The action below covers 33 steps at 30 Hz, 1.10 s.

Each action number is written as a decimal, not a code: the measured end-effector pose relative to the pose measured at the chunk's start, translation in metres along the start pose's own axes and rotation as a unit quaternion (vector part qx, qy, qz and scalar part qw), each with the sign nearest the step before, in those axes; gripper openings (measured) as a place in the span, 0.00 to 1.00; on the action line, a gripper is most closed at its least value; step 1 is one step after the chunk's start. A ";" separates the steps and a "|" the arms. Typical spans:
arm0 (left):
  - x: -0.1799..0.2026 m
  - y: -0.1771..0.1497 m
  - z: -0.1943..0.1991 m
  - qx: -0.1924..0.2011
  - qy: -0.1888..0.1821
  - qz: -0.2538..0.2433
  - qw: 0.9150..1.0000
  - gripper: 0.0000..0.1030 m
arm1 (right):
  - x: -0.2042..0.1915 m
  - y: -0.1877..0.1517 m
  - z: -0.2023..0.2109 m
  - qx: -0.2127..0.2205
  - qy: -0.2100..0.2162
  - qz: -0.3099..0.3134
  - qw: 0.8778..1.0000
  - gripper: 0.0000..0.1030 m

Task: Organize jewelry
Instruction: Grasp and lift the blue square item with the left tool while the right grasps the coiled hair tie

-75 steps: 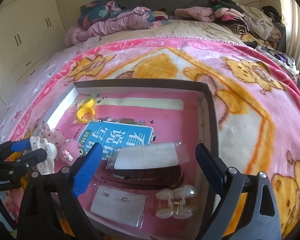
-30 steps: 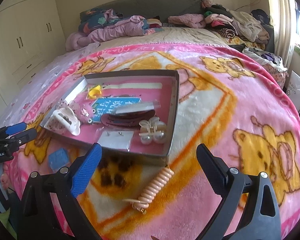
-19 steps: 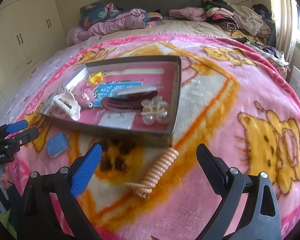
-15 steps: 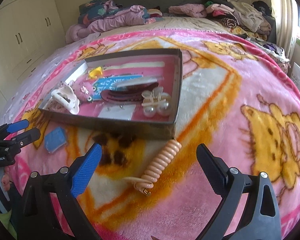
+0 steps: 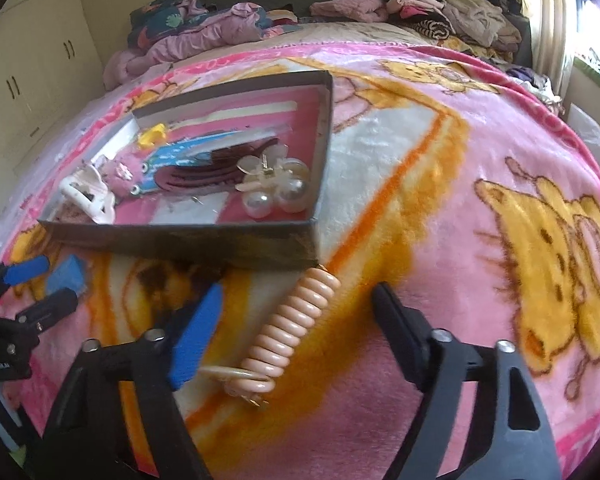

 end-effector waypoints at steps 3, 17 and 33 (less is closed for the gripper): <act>0.006 0.001 -0.006 -0.004 0.000 -0.009 1.000 0.80 | 0.008 -0.003 0.002 0.002 -0.010 0.005 1.000 0.46; 0.027 -0.008 -0.005 -0.014 -0.012 -0.035 0.999 0.28 | 0.026 -0.016 0.025 0.006 -0.005 0.009 1.000 0.24; 0.033 0.010 0.037 0.027 -0.040 -0.015 0.999 0.27 | 0.000 0.001 0.062 0.041 0.036 0.035 0.998 0.18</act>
Point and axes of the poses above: each gripper's, at about its wrist camera, not at the fingertips, and z roughly against the way its jaws point, x to its right, y to its top, the point moved 7 cm from there along -z, roughly the way its jaws point, and after that the axes turned 4 degrees about -x, right-handed, at the moved point
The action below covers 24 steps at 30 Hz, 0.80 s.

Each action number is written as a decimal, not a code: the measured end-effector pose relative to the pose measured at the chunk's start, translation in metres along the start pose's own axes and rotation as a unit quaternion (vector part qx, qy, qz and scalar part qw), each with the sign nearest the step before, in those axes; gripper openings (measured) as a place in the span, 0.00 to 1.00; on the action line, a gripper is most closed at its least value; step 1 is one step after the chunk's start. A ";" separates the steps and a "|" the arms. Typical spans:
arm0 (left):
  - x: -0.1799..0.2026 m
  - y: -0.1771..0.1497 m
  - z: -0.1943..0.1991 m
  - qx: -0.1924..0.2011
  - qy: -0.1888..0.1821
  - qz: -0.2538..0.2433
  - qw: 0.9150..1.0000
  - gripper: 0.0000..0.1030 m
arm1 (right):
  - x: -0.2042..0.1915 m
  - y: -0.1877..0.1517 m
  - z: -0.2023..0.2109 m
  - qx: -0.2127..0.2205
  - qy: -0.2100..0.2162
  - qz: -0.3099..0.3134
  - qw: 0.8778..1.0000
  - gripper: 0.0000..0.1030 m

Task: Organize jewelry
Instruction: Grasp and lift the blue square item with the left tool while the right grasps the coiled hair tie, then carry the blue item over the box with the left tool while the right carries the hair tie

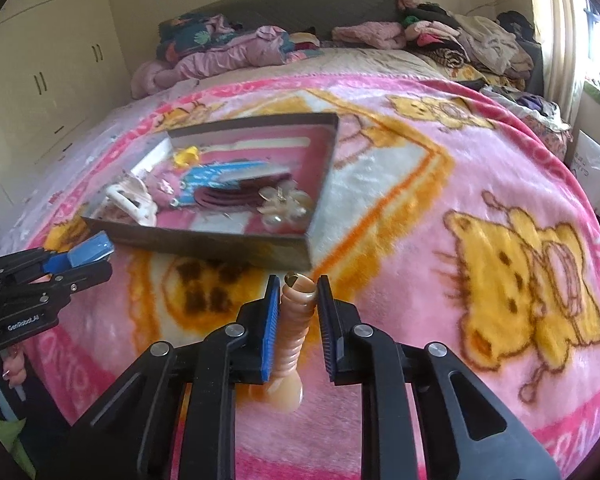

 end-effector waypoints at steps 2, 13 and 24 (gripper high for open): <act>-0.004 0.005 0.004 0.006 0.002 0.004 1.000 0.27 | -0.007 0.006 0.001 0.005 0.006 0.006 1.000 0.18; -0.032 0.029 0.010 0.017 0.015 0.029 0.999 0.26 | -0.042 0.051 0.005 0.038 0.044 0.035 0.998 0.17; -0.037 0.053 0.000 0.018 0.019 0.030 0.999 0.26 | -0.051 0.094 -0.003 0.065 0.055 0.049 0.995 0.17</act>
Point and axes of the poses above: each gripper's, at about its wrist camera, not at the fingertips, and z roughly against the way its jaws point, x to its right, y to its top, the point moved 7 cm from there along -z, roughly the way its jaws point, and after that the axes turned 4 degrees about -x, right-handed, at the moved point
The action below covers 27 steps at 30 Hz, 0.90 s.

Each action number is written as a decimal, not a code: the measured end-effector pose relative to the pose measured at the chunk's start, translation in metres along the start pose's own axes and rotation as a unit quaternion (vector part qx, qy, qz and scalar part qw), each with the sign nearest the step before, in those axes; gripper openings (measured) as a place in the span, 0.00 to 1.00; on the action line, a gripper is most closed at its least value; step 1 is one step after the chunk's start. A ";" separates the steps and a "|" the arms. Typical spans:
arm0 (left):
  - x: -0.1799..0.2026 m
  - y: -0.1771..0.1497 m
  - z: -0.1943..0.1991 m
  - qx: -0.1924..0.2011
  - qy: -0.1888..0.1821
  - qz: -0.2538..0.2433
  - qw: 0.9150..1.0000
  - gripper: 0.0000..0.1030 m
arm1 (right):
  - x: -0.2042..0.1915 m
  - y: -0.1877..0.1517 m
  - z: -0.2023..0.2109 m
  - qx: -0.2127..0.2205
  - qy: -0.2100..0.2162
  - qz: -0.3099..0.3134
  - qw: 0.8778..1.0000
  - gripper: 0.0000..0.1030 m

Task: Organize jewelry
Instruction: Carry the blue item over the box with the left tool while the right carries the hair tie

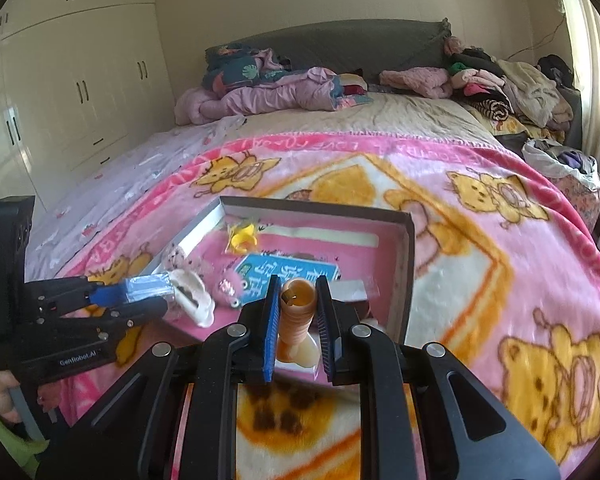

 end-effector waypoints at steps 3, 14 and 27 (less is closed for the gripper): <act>0.002 0.003 -0.006 -0.004 -0.001 -0.002 1.000 0.26 | 0.005 0.003 -0.007 -0.003 -0.001 -0.002 1.000 0.17; 0.014 0.014 -0.030 -0.016 -0.007 -0.015 1.000 0.26 | 0.019 0.003 -0.033 -0.024 -0.002 -0.003 1.000 0.17; 0.015 0.017 -0.052 -0.030 -0.010 -0.015 0.999 0.26 | 0.039 0.000 -0.067 -0.049 -0.002 -0.019 0.999 0.17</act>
Point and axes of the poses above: each gripper's, at about its wrist camera, not at the fingertips, and z roughly against the way its jaws point, x to its right, y to its top, the point moved 7 cm from there along -z, roughly the way its jaws point, and after that the axes turned 4 degrees about -x, right-handed, at the moved point
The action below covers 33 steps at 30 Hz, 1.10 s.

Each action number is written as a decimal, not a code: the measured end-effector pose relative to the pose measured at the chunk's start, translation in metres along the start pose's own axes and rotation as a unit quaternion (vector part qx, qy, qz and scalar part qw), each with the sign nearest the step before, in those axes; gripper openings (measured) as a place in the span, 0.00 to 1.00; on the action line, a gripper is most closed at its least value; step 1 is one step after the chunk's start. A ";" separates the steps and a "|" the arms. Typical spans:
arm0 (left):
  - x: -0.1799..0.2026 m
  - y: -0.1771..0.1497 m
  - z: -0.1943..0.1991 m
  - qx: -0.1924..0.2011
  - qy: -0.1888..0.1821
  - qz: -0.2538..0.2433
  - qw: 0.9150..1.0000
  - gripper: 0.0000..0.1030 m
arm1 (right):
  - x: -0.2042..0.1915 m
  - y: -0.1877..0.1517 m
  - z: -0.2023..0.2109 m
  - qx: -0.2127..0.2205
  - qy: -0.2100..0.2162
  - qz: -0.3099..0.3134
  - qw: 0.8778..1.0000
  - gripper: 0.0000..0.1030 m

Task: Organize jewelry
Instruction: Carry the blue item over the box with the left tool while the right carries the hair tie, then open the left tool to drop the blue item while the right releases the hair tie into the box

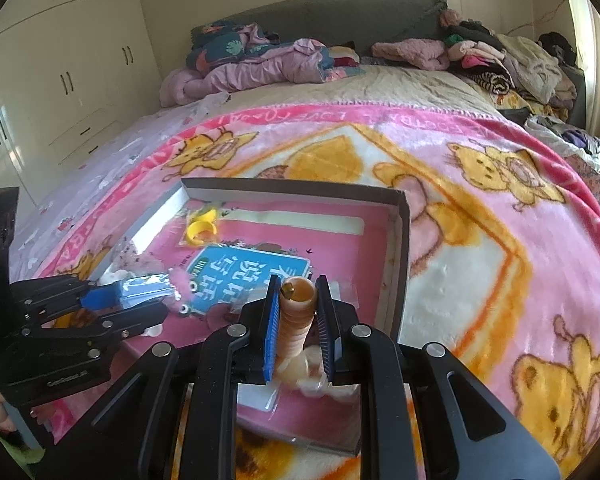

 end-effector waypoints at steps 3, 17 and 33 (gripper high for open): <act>-0.001 0.000 -0.004 -0.002 -0.001 0.001 1.000 0.26 | 0.004 0.000 -0.011 -0.007 -0.003 -0.005 1.000 0.17; 0.003 0.001 -0.012 -0.005 -0.011 -0.002 1.000 0.31 | 0.015 -0.006 -0.022 -0.021 -0.007 -0.025 0.999 0.26; -0.002 -0.016 0.030 0.019 0.010 0.016 1.000 0.64 | 0.004 -0.035 0.044 0.014 -0.029 -0.024 0.999 0.71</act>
Point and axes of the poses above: each gripper's, at about its wrist camera, not at the fingertips, and z roughly against the way its jaws point, x to its right, y to its top, the point moved 7 cm from there along -z, roughly the way its jaws point, and after that the axes turned 4 degrees about -x, right-handed, at the moved point
